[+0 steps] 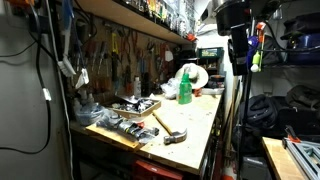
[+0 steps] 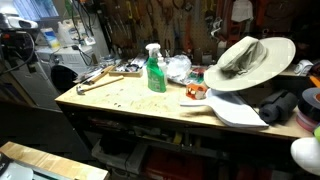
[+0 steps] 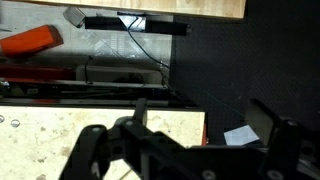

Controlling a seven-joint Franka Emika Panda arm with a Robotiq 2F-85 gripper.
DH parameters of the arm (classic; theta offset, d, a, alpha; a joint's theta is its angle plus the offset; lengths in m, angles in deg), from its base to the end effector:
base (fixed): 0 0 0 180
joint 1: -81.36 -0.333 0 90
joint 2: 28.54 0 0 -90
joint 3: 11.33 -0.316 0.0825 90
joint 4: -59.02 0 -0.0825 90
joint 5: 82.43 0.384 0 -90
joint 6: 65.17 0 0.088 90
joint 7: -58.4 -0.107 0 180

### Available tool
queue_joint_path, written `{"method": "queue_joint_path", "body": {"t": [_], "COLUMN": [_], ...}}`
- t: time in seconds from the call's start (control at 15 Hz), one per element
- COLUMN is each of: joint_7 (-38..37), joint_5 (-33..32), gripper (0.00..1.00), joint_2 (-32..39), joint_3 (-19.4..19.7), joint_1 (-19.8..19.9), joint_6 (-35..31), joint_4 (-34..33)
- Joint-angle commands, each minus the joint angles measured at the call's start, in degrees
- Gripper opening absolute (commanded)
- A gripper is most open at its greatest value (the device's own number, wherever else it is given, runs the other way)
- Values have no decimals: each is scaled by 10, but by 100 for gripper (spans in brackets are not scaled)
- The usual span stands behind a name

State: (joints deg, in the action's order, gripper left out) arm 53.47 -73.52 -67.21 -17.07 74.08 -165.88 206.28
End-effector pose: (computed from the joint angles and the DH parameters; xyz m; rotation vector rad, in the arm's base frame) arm 0.3189 0.0892 0.4681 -3.0638 -0.1155 0.2299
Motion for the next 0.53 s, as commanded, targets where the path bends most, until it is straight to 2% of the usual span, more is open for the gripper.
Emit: {"method": "queue_joint_path", "body": {"t": [0.0, 0.13, 0.47], "joint_7": [2, 8, 35], "joint_5": [2, -12, -23], "gripper": [100, 100, 100], "joint_2": [0, 23, 110], "joint_3": [-3, -3, 28], "joint_1": [4, 11, 36], "joint_6": [1, -24, -56], "joint_4": [-1, -16, -78]}}
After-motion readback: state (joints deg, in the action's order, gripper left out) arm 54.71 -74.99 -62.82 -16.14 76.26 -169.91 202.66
